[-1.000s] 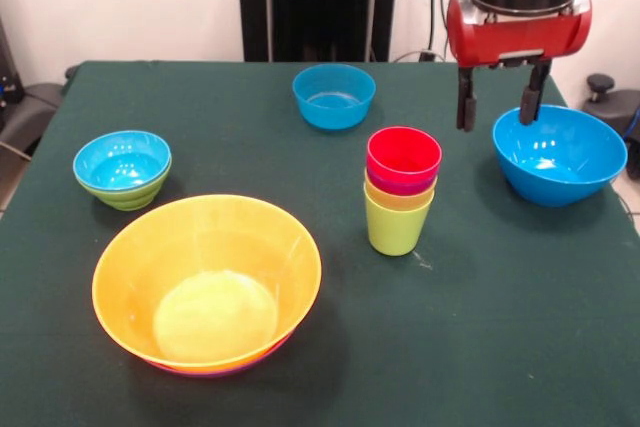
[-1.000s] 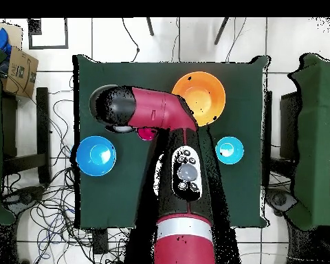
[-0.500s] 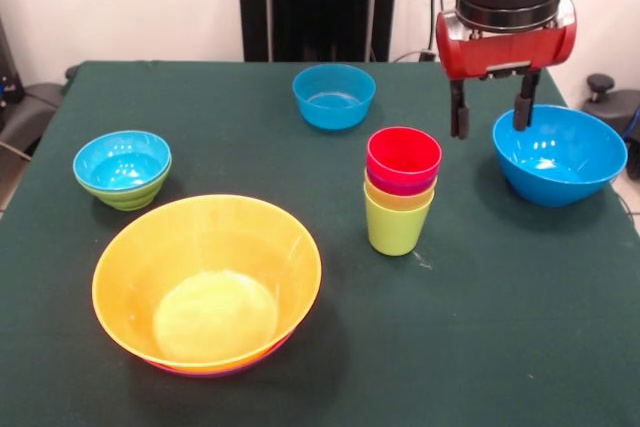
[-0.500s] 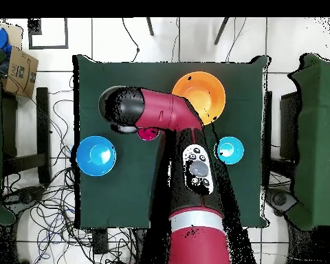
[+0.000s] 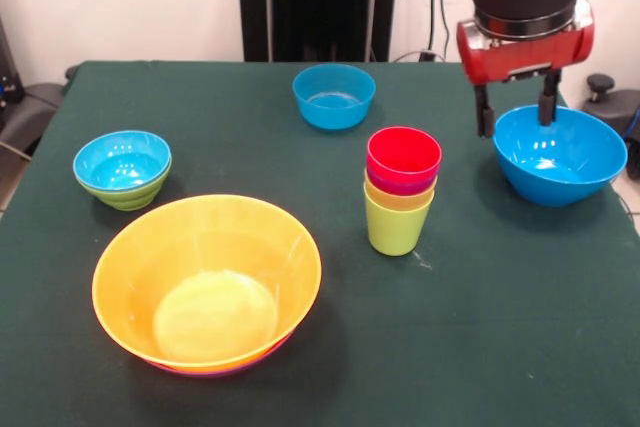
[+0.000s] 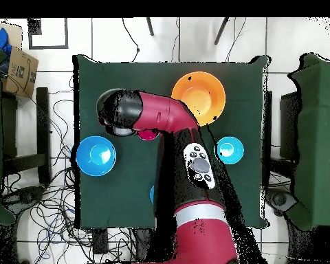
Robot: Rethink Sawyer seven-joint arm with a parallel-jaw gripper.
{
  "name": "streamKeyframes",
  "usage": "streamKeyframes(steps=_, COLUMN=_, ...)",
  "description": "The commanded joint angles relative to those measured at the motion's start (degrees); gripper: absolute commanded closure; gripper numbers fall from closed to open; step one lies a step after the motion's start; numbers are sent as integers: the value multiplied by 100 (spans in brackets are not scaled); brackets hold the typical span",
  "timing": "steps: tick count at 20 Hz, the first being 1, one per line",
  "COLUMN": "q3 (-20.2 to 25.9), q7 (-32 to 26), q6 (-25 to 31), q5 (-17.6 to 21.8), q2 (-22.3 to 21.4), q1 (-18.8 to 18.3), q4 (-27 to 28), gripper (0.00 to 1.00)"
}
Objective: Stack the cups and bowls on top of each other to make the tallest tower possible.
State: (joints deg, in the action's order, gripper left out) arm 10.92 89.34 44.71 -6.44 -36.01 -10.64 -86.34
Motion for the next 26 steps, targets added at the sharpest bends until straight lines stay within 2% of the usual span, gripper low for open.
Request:
streamKeyframes(steps=1, q3=829, q7=70, q6=-412, q5=-77, q2=224, q1=-120, q4=-587, gripper=0)
streamKeyframes(steps=10, q3=732, q7=212, q6=-1001, q5=309, q2=468, q1=-140, q4=-640, gripper=0)
streamKeyframes(steps=15, q3=179, q7=533, q6=-1408, q5=696, q2=398, q1=141, q4=-585, gripper=0)
streamKeyframes(steps=20, q3=-182, q7=579, q6=-1703, q5=1022, q2=377, q1=314, q4=-518, gripper=0)
streamKeyframes(steps=26, q3=-188, q7=514, q6=-1732, q5=1059, q2=317, q1=268, q4=-620, gripper=0)
